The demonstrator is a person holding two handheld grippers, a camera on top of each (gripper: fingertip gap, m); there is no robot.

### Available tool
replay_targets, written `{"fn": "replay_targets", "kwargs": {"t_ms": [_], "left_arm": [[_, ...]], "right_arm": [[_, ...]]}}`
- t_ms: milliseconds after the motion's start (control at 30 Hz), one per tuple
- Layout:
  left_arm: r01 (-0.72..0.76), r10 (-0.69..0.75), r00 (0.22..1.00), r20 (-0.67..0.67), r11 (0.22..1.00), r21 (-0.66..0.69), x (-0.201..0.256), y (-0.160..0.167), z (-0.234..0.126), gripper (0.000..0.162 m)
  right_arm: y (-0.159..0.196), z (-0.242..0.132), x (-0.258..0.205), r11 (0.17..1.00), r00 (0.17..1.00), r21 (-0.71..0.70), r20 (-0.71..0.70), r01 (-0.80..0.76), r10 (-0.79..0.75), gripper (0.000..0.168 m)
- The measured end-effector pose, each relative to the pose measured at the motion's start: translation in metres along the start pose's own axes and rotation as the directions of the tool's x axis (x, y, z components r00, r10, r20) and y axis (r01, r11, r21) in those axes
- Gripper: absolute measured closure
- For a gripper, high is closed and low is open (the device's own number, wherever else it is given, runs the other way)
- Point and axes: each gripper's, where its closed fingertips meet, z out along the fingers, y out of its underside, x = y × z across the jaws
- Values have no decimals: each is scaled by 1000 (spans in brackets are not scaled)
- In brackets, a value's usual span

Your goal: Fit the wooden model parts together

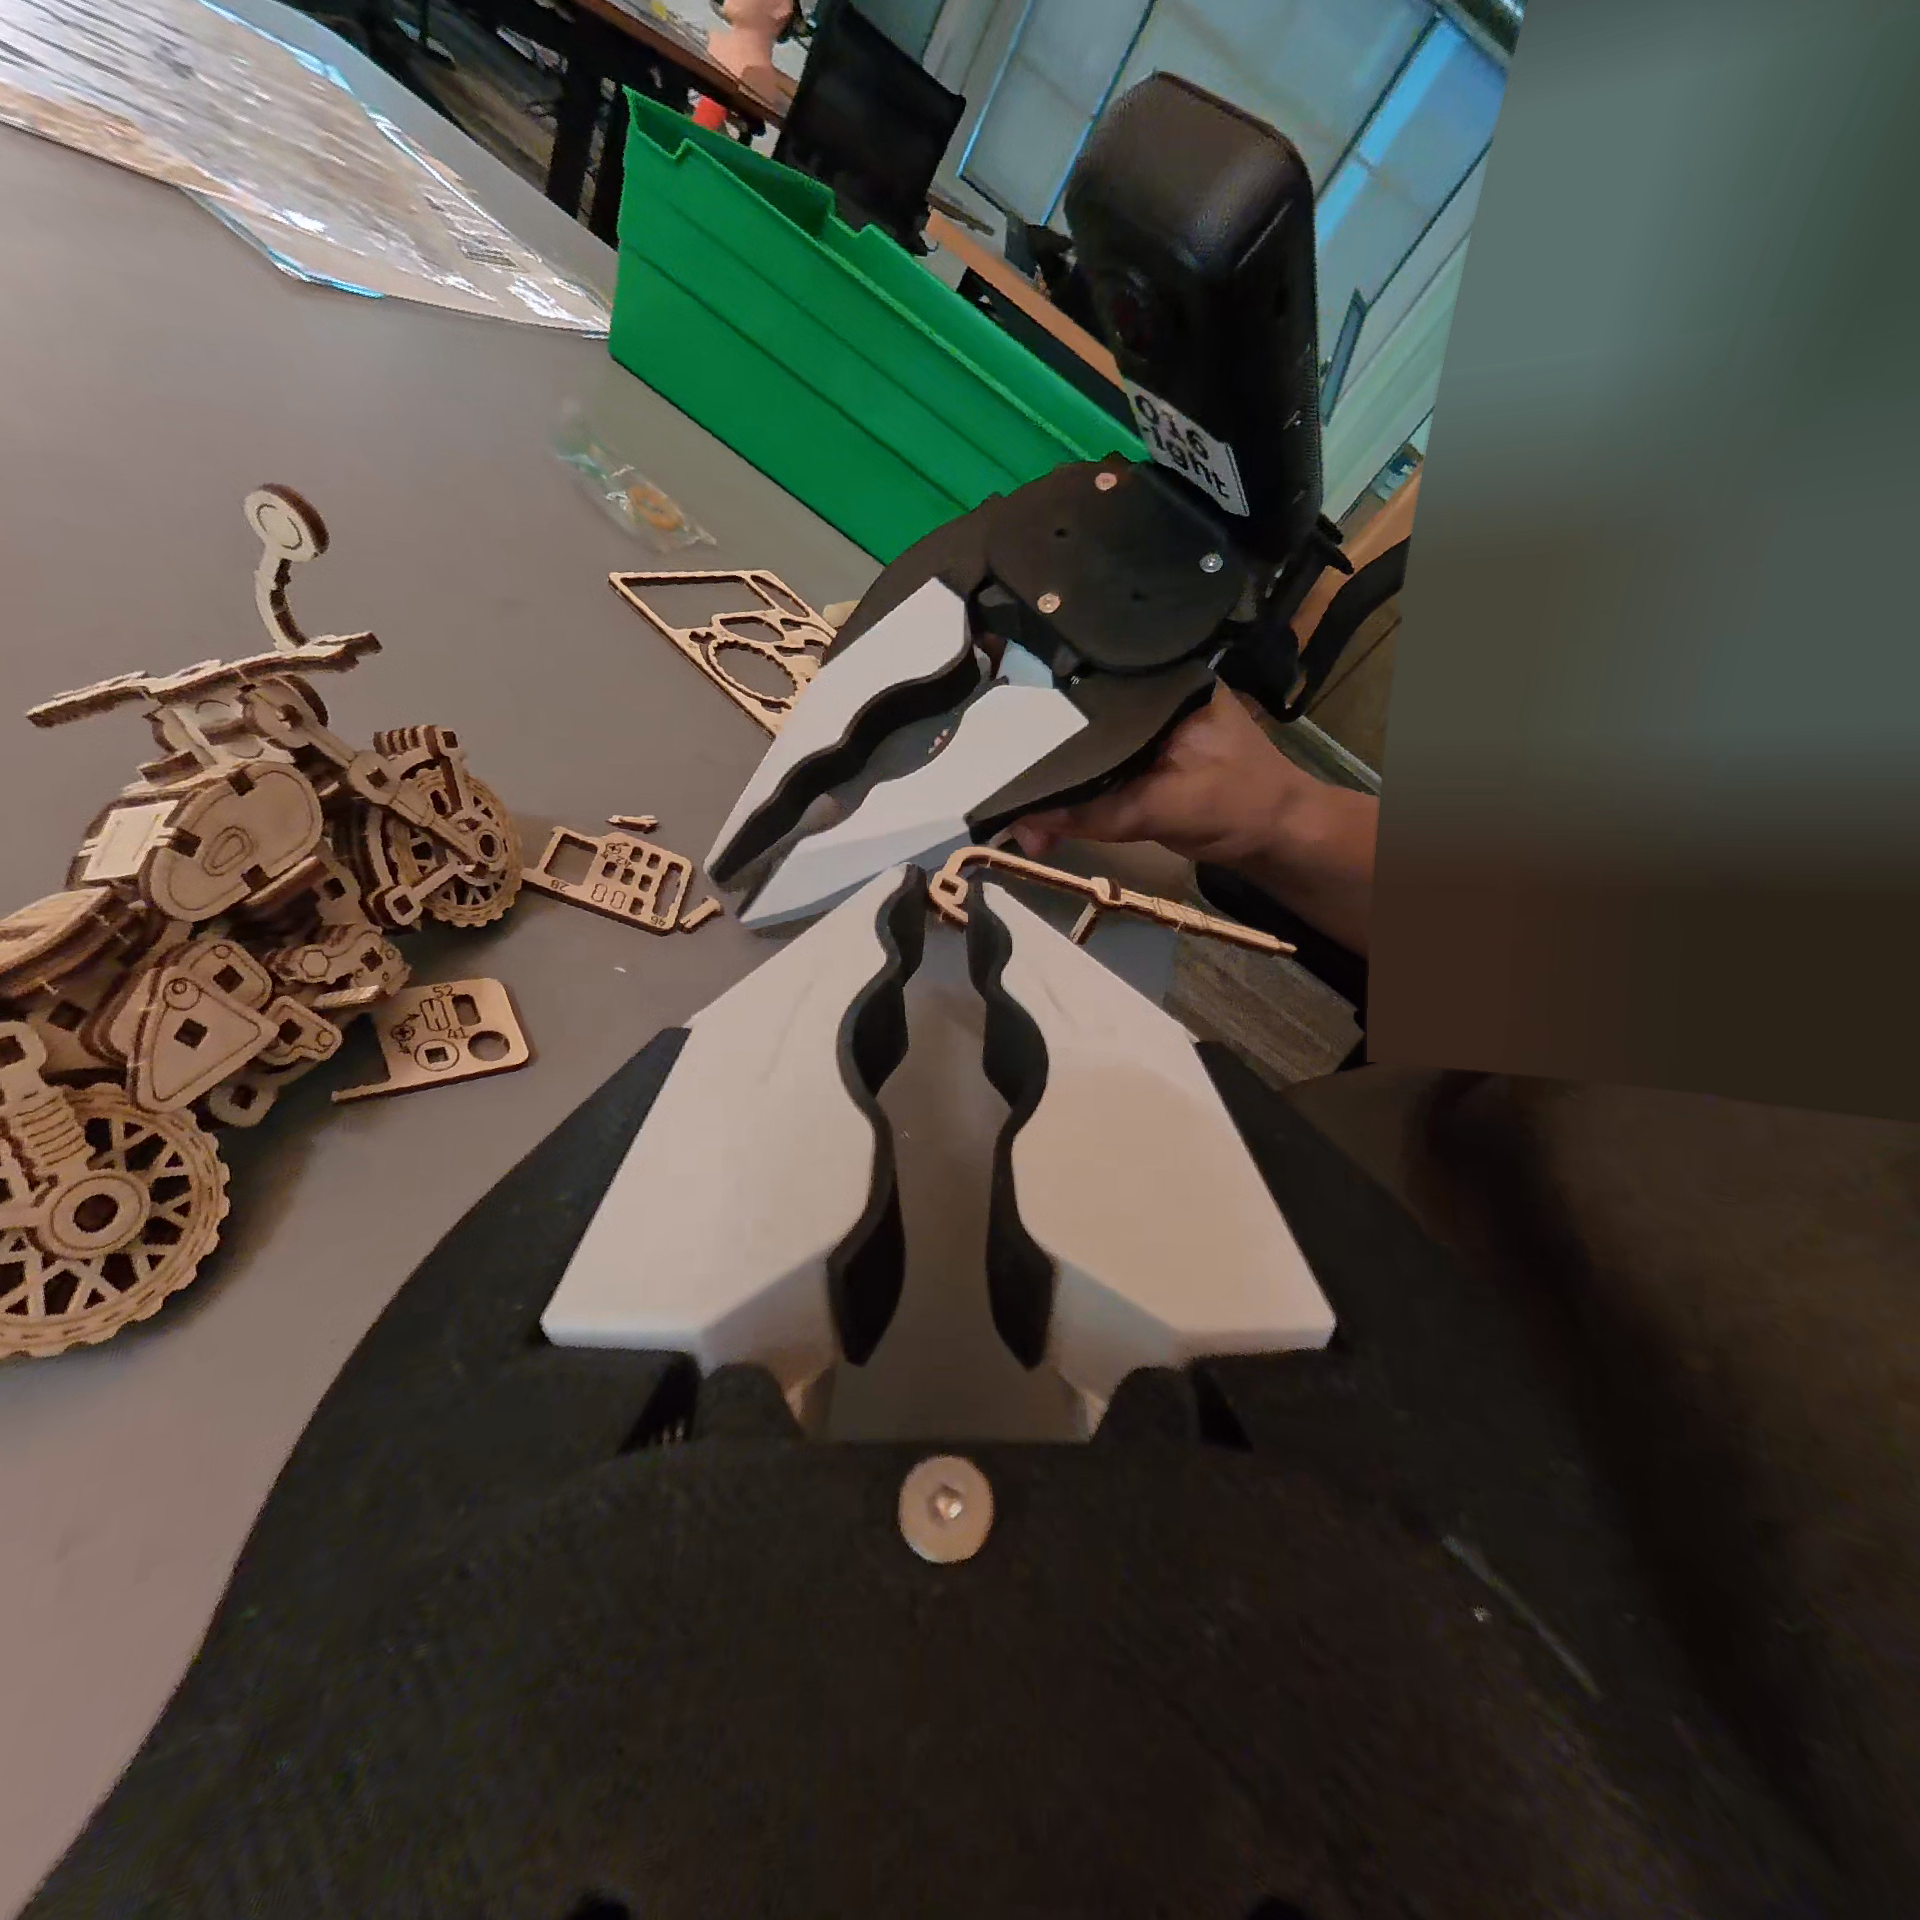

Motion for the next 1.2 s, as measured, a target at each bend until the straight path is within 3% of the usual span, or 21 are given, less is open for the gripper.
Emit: {"fn": "replay_targets", "kwargs": {"t_ms": [167,567,700,833,1000,1200], "left_arm": [[5,-5,1000,-19,1000,-8,3,2,2,157],[-27,26,999,-40,999,-38,11,8,6,157],[-45,45,999,-13,998,-47,8,9,6,157],[-110,113,992,49,992,-61,5,9,7,157],[-276,290,938,192,956,-99,-1,8,8,157],[-420,455,847,276,890,-178,-2,12,11,157]], "right_arm": [[3,4,-2,998,998,-20,24,61,-60,150],[1,2,-2,997,996,-17,46,77,-76,164],[-13,-17,-10,996,993,78,113,-31,22,164],[-27,-42,-29,965,935,115,299,-236,193,164],[-42,-67,-51,918,814,29,473,-397,337,164],[-30,-57,-63,897,790,-126,434,-423,434,164]]}}
